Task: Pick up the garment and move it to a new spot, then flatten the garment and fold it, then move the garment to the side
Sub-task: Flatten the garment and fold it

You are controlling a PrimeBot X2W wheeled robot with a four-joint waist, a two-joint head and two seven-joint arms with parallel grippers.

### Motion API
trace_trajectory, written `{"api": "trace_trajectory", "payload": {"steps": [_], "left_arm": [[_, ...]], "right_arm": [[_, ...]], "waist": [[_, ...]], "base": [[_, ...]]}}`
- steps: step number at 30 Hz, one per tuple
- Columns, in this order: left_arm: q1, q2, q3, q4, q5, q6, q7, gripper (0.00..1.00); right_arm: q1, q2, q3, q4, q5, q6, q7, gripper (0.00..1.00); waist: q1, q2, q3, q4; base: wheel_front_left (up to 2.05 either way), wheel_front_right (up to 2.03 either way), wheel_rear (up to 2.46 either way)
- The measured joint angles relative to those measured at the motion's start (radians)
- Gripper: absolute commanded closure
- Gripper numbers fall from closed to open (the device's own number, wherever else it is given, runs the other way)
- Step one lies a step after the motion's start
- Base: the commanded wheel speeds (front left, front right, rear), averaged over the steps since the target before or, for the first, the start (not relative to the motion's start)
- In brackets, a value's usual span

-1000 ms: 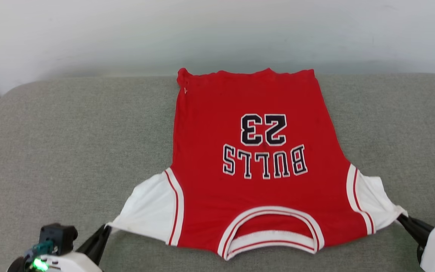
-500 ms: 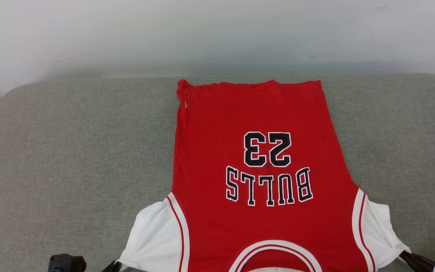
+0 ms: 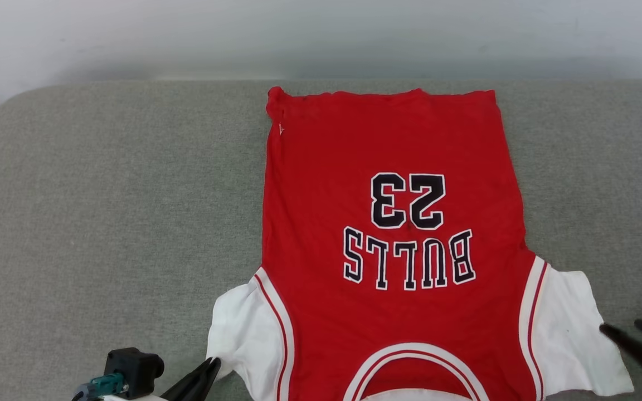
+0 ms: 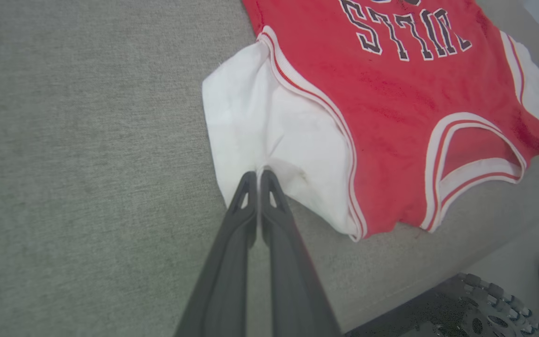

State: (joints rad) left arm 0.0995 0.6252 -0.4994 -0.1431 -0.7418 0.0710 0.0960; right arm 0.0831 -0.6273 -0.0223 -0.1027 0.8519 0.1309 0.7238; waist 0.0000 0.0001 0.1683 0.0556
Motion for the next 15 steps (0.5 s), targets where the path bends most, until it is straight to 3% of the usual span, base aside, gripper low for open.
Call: {"api": "trace_trajectory", "payload": {"steps": [7,15], "left_arm": [[-0.010,0.026,-0.013,-0.143,0.021,0.024,0.055,1.00],[-0.084,0.029,-0.045,-0.283,0.076,0.034,0.112,1.00]], "right_arm": [[-0.219,0.018,-0.086,-0.074,0.014,0.000,0.239,0.00],[-0.642,0.069,-0.124,0.053,-0.136,0.000,0.532,0.00]], "waist": [[0.0002,0.0000,0.082,0.048],[0.0002,0.0000,0.209,0.133]], "base": [[0.00,0.00,0.00],[0.00,0.00,0.00]]}}
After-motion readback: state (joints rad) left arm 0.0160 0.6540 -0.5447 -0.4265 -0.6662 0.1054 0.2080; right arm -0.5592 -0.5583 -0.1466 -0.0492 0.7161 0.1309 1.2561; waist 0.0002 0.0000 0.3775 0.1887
